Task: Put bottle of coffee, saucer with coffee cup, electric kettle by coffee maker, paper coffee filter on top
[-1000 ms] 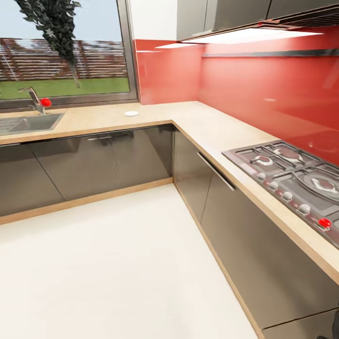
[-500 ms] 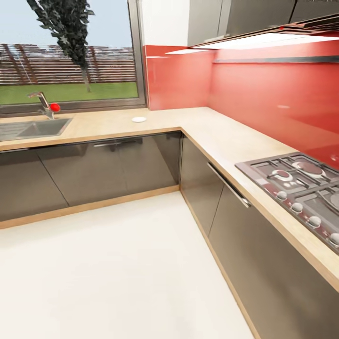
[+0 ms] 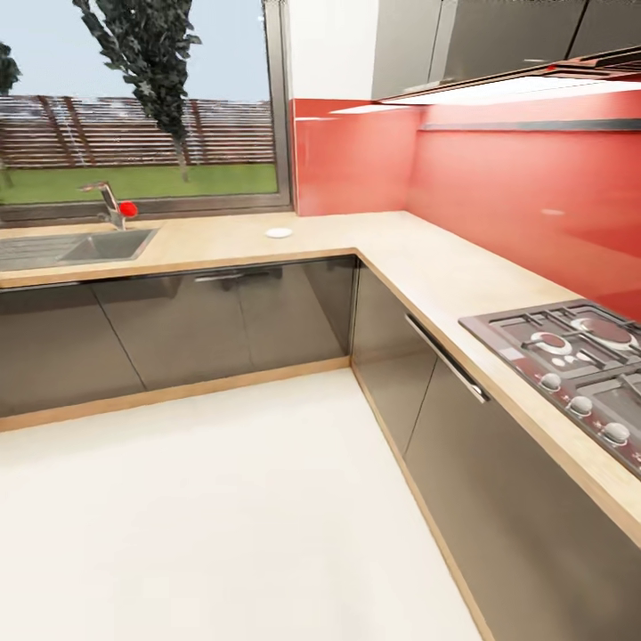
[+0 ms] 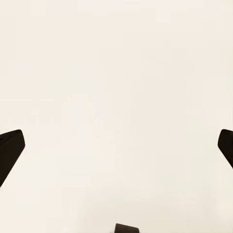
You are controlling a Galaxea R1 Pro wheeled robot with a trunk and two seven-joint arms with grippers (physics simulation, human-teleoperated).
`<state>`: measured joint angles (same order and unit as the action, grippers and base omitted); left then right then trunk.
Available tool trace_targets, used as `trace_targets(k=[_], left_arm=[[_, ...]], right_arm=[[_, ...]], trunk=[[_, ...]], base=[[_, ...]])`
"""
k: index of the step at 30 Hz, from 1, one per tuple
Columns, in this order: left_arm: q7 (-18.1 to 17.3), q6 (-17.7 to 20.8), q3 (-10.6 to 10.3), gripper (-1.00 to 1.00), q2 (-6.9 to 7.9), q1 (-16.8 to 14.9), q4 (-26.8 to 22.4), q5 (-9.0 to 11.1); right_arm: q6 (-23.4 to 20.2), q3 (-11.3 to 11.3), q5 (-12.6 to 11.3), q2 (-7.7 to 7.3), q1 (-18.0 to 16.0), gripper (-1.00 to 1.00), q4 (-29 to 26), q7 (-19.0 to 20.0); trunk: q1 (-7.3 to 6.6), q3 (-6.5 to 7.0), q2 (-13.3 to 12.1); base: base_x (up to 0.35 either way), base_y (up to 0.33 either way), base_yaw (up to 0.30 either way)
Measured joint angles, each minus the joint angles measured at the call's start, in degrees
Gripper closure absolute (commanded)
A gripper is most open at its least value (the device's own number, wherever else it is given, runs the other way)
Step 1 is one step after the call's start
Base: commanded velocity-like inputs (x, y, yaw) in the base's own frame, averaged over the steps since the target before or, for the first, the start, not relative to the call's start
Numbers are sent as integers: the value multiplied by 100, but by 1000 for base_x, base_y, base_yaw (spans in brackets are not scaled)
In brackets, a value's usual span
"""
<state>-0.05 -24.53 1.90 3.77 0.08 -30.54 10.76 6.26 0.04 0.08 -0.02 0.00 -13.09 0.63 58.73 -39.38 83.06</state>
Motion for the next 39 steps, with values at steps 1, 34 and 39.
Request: trace_targets(k=[1, 34, 39], left_arm=[[-1, 0, 0, -100, 0, 0, 0, 0], [0, 0, 0, -100, 0, 0, 0, 4], [3, 0, 0, -100, 0, 0, 0, 4]], right_arm=[[0, -4, 0, 1, 0, -100, 0, 0], [0, 1, 0, 2, 0, -100, 0, 0], [0, 1, 0, 2, 0, -100, 0, 0]], trunk=[[0, 9, 0], [-4, 308, 0], [-4, 353, 0]], base=[[0, 0, 113], [159, 0, 135], [343, 0, 163]])
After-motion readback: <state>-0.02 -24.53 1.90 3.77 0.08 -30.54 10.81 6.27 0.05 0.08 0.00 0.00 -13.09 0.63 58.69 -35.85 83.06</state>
